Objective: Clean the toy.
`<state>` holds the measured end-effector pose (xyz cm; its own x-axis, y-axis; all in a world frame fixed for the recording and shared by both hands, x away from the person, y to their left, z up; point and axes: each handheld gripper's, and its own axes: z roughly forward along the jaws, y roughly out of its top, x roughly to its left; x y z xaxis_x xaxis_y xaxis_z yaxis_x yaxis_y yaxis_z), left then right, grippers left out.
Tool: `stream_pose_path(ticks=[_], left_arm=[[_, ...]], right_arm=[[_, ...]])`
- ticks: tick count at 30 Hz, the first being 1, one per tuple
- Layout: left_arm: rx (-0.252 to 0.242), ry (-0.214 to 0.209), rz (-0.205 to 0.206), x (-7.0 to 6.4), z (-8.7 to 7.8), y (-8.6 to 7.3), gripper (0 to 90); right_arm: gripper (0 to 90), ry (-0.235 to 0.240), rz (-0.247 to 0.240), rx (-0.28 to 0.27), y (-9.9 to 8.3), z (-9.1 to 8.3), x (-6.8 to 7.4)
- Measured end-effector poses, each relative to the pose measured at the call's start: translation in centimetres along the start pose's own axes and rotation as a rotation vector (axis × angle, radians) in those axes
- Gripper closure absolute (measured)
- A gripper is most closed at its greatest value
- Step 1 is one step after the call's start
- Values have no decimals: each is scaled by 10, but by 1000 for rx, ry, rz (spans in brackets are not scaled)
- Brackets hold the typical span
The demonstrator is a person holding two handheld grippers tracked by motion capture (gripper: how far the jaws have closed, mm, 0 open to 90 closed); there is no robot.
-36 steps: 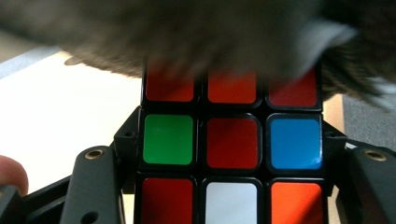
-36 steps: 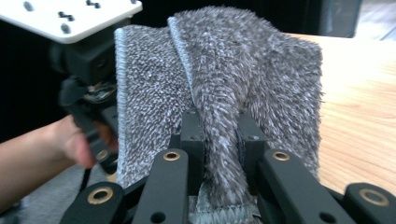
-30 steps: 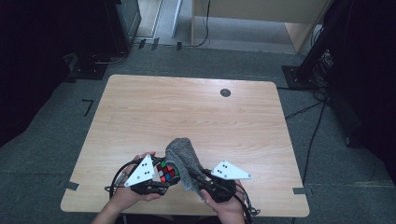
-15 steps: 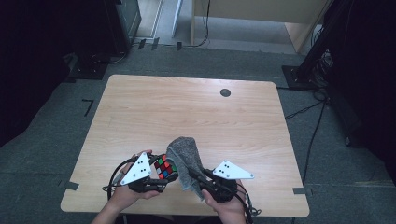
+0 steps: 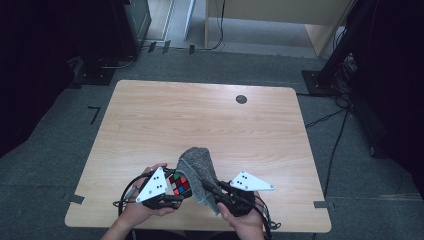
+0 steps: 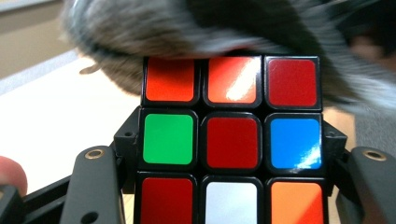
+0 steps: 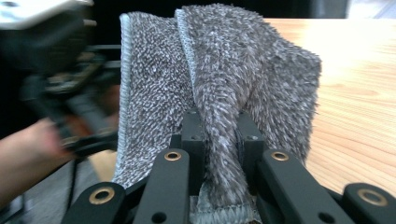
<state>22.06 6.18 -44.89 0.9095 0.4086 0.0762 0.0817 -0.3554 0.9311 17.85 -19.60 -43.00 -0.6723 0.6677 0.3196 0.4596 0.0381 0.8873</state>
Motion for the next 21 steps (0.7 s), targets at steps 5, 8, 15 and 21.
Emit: stream_pose_path(ticks=[5, 8, 15, 21], left_arm=[[11, -24, 13, -7, 5, -1, 338], [-8, -36, 21, -7, 3, 2, 338], [-18, -11, -36, 5, -4, 1, 338], [5, -38, 40, -10, 4, 3, 338]], right_arm=[[788, 44, -49, -19, 4, 2, 18], [786, 34, -25, -35, 5, -1, 11], [788, 25, -5, -15, 3, -1, 5], [785, 60, -52, -41, 10, -3, 21]])
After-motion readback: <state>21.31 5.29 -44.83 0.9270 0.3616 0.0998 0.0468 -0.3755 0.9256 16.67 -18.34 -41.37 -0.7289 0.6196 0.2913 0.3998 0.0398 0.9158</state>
